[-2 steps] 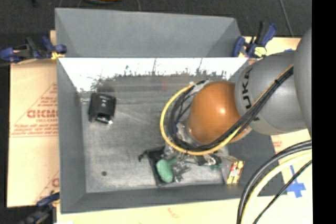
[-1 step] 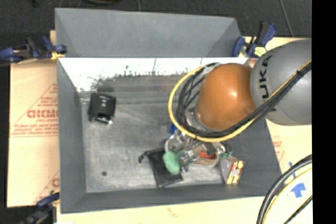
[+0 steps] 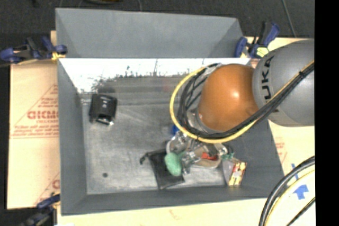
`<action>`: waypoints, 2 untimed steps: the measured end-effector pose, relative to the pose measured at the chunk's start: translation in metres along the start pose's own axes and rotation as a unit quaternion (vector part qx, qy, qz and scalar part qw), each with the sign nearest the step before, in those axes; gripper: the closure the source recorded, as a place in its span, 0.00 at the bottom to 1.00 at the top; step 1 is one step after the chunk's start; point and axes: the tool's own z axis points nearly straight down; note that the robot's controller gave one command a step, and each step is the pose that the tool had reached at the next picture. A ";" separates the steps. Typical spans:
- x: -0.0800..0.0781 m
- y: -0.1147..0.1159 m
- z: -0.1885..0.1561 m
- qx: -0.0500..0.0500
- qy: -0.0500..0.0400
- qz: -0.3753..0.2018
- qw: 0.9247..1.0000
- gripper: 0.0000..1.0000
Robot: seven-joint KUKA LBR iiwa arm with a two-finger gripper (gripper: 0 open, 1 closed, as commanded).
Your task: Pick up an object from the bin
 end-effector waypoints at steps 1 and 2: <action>0.004 -0.006 -0.040 -0.001 0.004 -0.015 1.000 1.00; -0.001 -0.018 -0.030 0.004 -0.008 0.001 1.000 1.00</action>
Offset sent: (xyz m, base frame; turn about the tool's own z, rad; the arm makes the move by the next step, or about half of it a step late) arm 0.0090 -0.0294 -0.0620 0.0805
